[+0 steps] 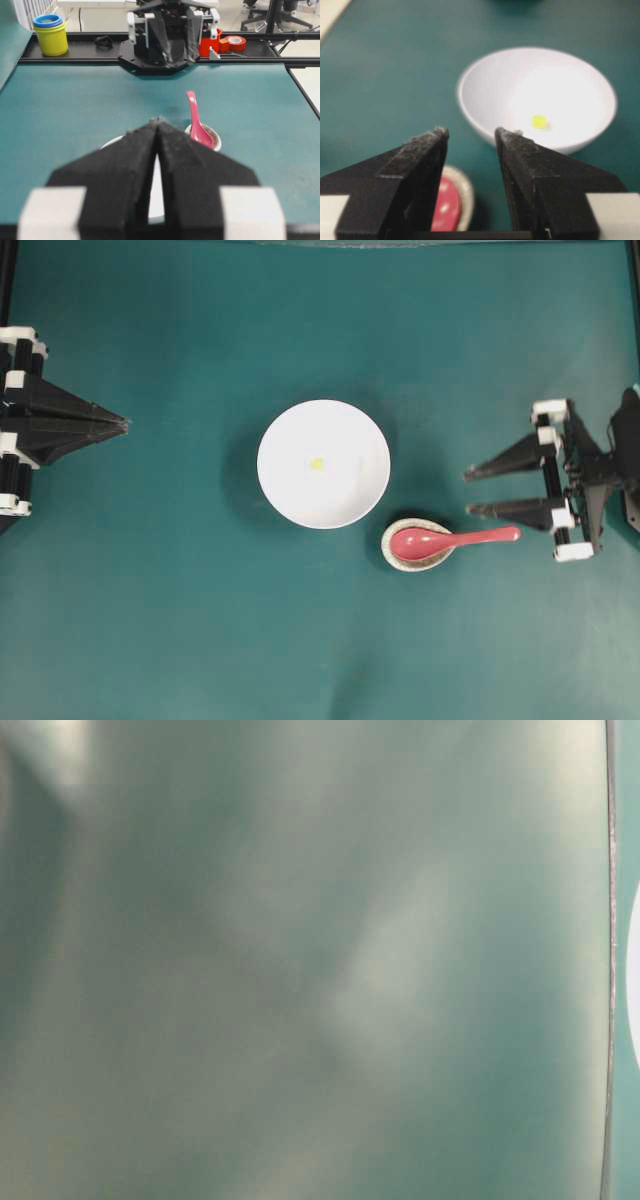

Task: Scoop the yellow hexagonal prism block from the bowl with a spoon using the right arm.
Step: 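Move the right gripper toward the red spoon handle in the spoon rest, then close the right gripper on the red spoon handle, then lift the red spoon and carry it over the white bowl, then lower the spoon into the bowl and push it under the yellow block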

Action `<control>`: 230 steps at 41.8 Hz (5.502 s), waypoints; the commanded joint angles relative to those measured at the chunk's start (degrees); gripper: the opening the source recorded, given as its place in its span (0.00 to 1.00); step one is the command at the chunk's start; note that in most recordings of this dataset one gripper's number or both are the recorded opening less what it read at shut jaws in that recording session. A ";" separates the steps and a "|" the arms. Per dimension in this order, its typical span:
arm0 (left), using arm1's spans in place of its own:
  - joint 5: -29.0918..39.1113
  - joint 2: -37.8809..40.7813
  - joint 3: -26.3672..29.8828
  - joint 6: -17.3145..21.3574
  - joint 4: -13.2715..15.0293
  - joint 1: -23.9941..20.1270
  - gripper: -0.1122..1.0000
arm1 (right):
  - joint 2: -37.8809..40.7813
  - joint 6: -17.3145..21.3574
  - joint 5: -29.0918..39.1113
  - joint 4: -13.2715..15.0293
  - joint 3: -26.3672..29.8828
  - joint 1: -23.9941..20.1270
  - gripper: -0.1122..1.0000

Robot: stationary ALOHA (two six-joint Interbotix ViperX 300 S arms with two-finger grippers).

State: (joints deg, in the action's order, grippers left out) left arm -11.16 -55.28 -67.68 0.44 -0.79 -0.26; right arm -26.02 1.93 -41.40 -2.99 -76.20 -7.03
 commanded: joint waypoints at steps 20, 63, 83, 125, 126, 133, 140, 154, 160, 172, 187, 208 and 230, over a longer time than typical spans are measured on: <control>-0.26 0.26 1.32 0.09 -0.18 0.00 0.11 | 22.15 1.67 -25.84 -12.57 -1.85 -13.27 0.55; -0.18 0.35 1.32 0.09 -0.18 -0.09 0.11 | 37.00 3.60 -27.42 -16.52 -0.26 -16.35 0.55; 0.26 0.26 1.32 0.09 -0.18 -0.09 0.11 | 37.09 3.60 -26.28 -16.52 -0.09 -16.35 0.55; 2.81 -2.29 1.85 0.00 -0.18 0.00 0.11 | 11.87 2.64 -3.96 -16.52 2.37 -10.11 0.33; 2.72 -2.20 1.85 0.00 -0.18 -0.09 0.11 | 10.99 2.20 -2.37 -16.52 2.72 -9.40 0.33; 1.76 -1.58 1.67 0.00 -0.26 -0.09 0.11 | 3.52 -2.11 12.13 -16.52 7.21 -2.29 0.33; 1.14 -0.62 1.58 0.00 -0.26 -0.09 0.11 | 0.18 -5.01 29.88 -16.52 14.50 5.36 0.33; 0.88 0.00 1.49 0.00 -0.18 -0.09 0.11 | 4.31 -5.98 55.20 -13.80 27.86 14.33 0.33; 0.88 0.18 1.41 0.00 -0.18 -0.09 0.11 | 8.00 -5.98 60.38 -12.74 31.82 15.29 0.33; 0.88 0.44 1.41 0.09 -0.26 0.00 0.11 | 15.64 -6.06 68.55 -10.72 39.46 15.29 0.33; 0.88 0.53 1.41 0.09 -0.26 -0.09 0.11 | 21.62 -5.98 74.09 -9.32 45.00 15.29 0.33; 0.88 0.53 1.41 0.09 -0.26 -0.09 0.11 | 27.16 -6.06 72.77 -9.05 47.11 15.29 0.33; 0.88 0.53 1.41 0.18 -0.26 0.00 0.11 | 30.59 -6.06 67.59 -9.14 49.66 15.12 0.33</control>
State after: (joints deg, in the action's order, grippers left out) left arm -9.76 -55.28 -67.24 0.53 -0.88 -0.26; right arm 5.19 -4.13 27.07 -12.13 -27.86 8.17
